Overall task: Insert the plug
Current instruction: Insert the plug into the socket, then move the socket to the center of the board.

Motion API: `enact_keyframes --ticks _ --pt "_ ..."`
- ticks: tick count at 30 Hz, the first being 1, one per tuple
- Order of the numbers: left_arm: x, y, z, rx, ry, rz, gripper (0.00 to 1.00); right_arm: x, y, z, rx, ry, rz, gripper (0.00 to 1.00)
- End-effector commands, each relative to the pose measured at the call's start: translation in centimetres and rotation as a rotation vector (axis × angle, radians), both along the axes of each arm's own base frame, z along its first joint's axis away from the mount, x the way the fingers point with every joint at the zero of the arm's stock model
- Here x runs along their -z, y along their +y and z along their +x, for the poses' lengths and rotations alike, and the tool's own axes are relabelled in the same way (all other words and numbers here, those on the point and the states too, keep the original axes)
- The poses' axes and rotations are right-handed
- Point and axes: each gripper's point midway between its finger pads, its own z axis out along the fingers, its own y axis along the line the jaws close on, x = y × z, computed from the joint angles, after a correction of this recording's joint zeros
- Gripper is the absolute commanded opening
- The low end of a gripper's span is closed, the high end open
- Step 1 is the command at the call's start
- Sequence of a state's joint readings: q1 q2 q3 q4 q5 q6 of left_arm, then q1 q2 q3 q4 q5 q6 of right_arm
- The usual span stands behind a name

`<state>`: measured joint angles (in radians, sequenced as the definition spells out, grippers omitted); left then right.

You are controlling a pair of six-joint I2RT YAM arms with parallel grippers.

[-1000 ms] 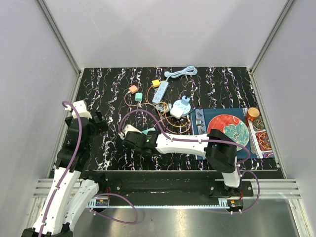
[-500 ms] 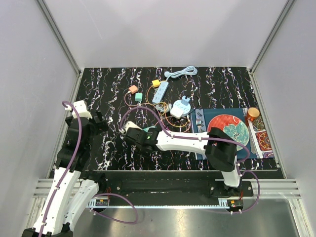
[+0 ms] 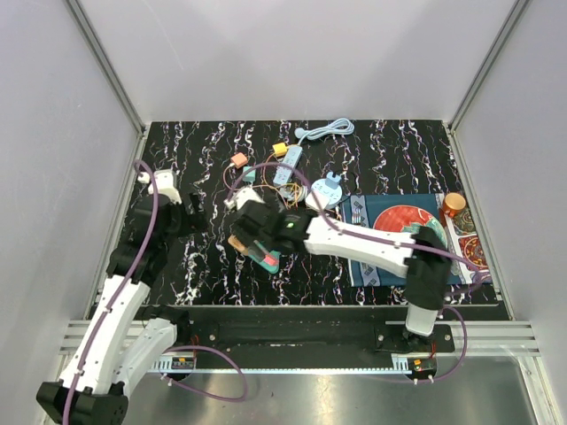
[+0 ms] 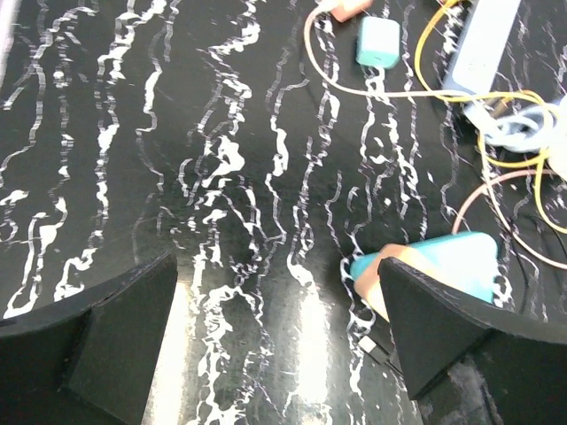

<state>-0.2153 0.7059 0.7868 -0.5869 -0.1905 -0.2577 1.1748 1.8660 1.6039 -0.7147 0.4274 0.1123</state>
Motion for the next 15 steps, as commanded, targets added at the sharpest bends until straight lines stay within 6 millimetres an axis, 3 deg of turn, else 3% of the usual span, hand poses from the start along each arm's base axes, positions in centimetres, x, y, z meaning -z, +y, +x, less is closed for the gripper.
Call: enact_keyframes --ticks 1,2,3,4,5,6,7,8,9,10,11,12,13,14,15 --pt "-2.3 -3.5 0.4 0.133 -0.003 -0.051 0.99 -4.7 -6.4 2.5 0.206 -0.091 0.113 0.98" --pt "-2.2 -5.3 0.3 0.189 0.016 -0.044 0.99 -4.8 -7.5 2.8 0.258 -0.093 0.147 0.99" --pt "-1.9 -6.2 0.1 0.204 0.034 -0.042 0.99 -6.2 -9.8 3.8 0.319 -0.110 0.196 1.00" --pt "-1.8 -6.7 0.2 0.201 0.039 -0.019 0.99 -5.0 -11.2 3.7 0.350 -0.105 0.199 1.00" --pt "-1.4 -9.1 -0.2 0.268 0.064 -0.004 0.99 -4.9 -12.3 3.9 0.385 -0.102 0.228 1.00" --pt "-1.2 -10.1 -0.4 0.284 0.079 0.000 0.99 -6.4 -14.0 4.2 0.427 -0.128 0.288 1.00" --pt "-0.9 -10.8 -0.4 0.287 0.088 0.023 0.99 -5.4 -14.9 4.0 0.446 -0.131 0.298 1.00" --pt "-0.2 -13.0 -0.7 0.344 0.119 0.052 0.99 -5.6 -15.7 4.0 0.468 -0.142 0.325 1.00" --pt "0.2 -14.0 -0.9 0.363 0.134 0.076 0.99 -6.9 -16.7 3.9 0.487 -0.170 0.379 1.00" --pt "-0.2 -15.7 -1.3 0.400 0.125 0.109 0.99 -6.3 -17.3 3.7 0.500 -0.183 0.385 1.00" --pt "1.3 -16.8 -1.2 0.412 0.167 0.167 0.99 -7.0 -17.8 3.4 0.501 -0.201 0.420 1.00" --pt "1.7 -17.0 -1.1 0.400 0.177 0.225 0.99 -6.2 -18.3 3.1 0.504 -0.201 0.413 1.00" --pt "2.3 -19.0 -1.4 0.439 0.193 0.278 0.99 -6.4 -18.3 3.1 0.503 -0.213 0.432 1.00" --pt "2.7 -19.7 -1.4 0.443 0.197 0.318 0.99 -6.8 -18.6 3.0 0.503 -0.224 0.455 1.00" --pt "3.0 -19.9 -1.3 0.434 0.200 0.374 0.99 -6.0 -18.9 2.7 0.505 -0.221 0.446 1.00"
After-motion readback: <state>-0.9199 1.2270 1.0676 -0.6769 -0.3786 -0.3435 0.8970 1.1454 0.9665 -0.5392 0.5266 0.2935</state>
